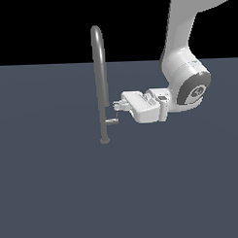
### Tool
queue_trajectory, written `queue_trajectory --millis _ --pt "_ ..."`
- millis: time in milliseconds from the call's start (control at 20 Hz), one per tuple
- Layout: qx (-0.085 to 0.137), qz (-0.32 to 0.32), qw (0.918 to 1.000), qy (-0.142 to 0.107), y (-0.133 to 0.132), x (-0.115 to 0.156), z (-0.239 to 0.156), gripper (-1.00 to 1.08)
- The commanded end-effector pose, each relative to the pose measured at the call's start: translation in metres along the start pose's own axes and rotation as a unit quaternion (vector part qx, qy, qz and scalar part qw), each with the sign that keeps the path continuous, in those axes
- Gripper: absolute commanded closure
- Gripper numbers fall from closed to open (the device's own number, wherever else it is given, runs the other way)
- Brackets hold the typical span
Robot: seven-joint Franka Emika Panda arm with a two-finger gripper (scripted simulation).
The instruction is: Turn on the faucet by rotating a designated handle.
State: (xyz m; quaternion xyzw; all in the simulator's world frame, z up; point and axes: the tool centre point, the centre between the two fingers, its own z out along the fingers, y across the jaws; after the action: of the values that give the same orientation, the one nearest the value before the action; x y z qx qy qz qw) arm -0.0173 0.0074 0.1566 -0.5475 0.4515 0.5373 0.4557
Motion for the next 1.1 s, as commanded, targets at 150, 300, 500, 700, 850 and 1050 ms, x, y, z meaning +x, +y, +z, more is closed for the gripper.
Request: queue_trajectory --millis 150,300,500,700,850,1050 --pt "-0.002 0.006 1.0 -0.003 0.023 0.014 0.0 1.08" --pt "-0.002 0.008 1.0 -0.004 0.036 0.022 0.0 1.08" --pt "-0.002 -0.001 1.0 -0.001 0.032 0.024 0.0 1.08" --pt "-0.002 0.007 1.0 -0.003 0.048 0.049 0.0 1.08" --pt "-0.004 -0.004 1.0 -0.003 0.039 0.038 0.0 1.08" --pt "-0.003 0.002 1.0 -0.003 0.043 0.062 0.0 1.08"
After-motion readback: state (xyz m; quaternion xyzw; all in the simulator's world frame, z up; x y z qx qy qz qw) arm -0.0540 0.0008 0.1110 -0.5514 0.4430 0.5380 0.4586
